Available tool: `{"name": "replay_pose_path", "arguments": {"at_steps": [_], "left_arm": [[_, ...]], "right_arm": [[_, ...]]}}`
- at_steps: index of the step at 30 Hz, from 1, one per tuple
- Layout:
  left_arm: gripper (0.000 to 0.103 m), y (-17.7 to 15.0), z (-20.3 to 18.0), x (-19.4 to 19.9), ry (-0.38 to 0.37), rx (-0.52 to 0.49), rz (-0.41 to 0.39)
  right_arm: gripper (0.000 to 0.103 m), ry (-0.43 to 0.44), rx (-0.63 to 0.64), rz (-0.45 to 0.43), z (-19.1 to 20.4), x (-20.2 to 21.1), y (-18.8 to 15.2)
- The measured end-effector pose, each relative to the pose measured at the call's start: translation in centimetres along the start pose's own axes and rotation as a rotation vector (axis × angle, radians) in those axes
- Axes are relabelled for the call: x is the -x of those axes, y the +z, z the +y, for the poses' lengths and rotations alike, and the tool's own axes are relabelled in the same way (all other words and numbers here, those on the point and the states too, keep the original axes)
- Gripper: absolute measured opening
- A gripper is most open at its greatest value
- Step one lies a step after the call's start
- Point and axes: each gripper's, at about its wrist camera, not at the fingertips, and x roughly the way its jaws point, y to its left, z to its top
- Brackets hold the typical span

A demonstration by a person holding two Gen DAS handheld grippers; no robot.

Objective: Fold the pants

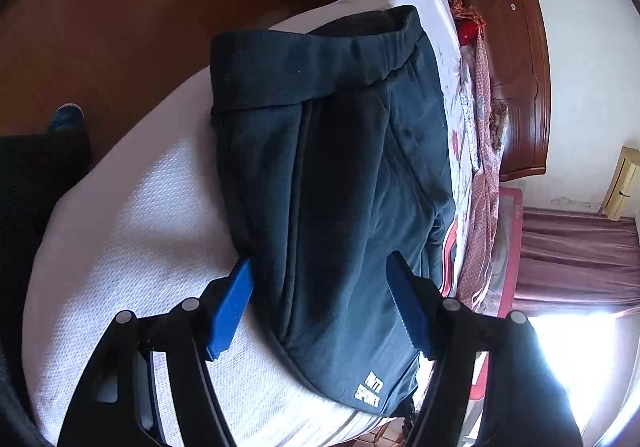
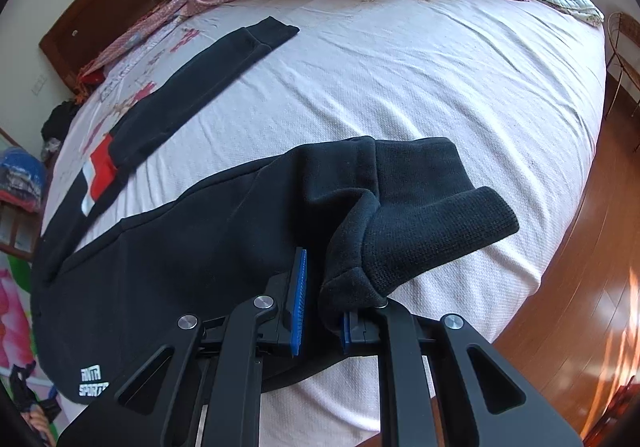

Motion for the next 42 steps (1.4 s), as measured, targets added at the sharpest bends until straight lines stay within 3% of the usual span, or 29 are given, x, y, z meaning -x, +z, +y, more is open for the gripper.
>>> {"name": "replay_pose_path", "arguments": {"at_steps": [4, 5, 6, 7, 9, 19, 22, 29, 34, 36, 38, 40, 42], "left_arm": [[0.067, -0.1, -1.1, -0.8, 0.007, 0.029, -0.036], [0.056, -0.1, -1.3, -1.0, 0.025, 0.024, -0.042], [0.019, -0.2, -1.4, -1.2, 0.061, 0.012, -0.048], [0.013, 0.0, -1.4, -1.6, 0.086, 0.000, -0.041], [0.010, 0.3, -0.6, -1.9, 0.062, 0.026, -0.038], [0.008, -1.4, -2.9, 4.0, -0.060, -0.050, -0.064], [0.008, -2.8, -3.6, 6.1, -0.058, -0.087, -0.062], [0.008, -5.4, -1.9, 9.8, -0.019, -0.055, -0.017], [0.008, -7.0, 0.9, 10.5, 0.076, -0.021, 0.037], [0.010, -6.2, 1.5, 9.7, 0.124, -0.045, 0.027], [0.013, -5.6, 2.0, 8.6, 0.146, -0.046, 0.068], [0.018, -5.8, 1.0, 8.7, 0.256, -0.128, 0.068], [0.017, -6.7, -0.9, 9.9, 0.371, -0.292, 0.012]], "right_arm": [[0.013, 0.008, -0.019, -0.002, -0.3, -0.1, -0.2], [0.013, 0.006, -0.019, -0.004, -0.3, -0.1, -0.2], [0.013, -0.002, -0.017, -0.004, -0.3, -0.2, -0.2], [0.013, -0.008, -0.012, -0.004, -0.3, -0.3, -0.2], [0.013, -0.028, 0.004, -0.019, -0.2, -0.2, -0.1], [0.013, -0.026, -0.033, -0.108, -2.5, 2.4, 1.3], [0.013, -0.020, -0.009, -0.109, -2.5, 3.0, 0.9], [0.013, 0.001, 0.062, -0.114, -2.5, 4.5, -0.7], [0.013, 0.010, 0.051, -0.085, -3.7, 3.9, -1.2], [0.014, 0.035, -0.038, -0.039, -5.2, 2.5, -1.3], [0.034, 0.126, -0.173, 0.007, -7.0, 1.2, -1.5], [0.039, 0.203, -0.318, 0.017, -8.5, 0.4, -1.8], [0.042, 0.285, -0.464, 0.008, -9.9, 0.2, -2.1]]}}
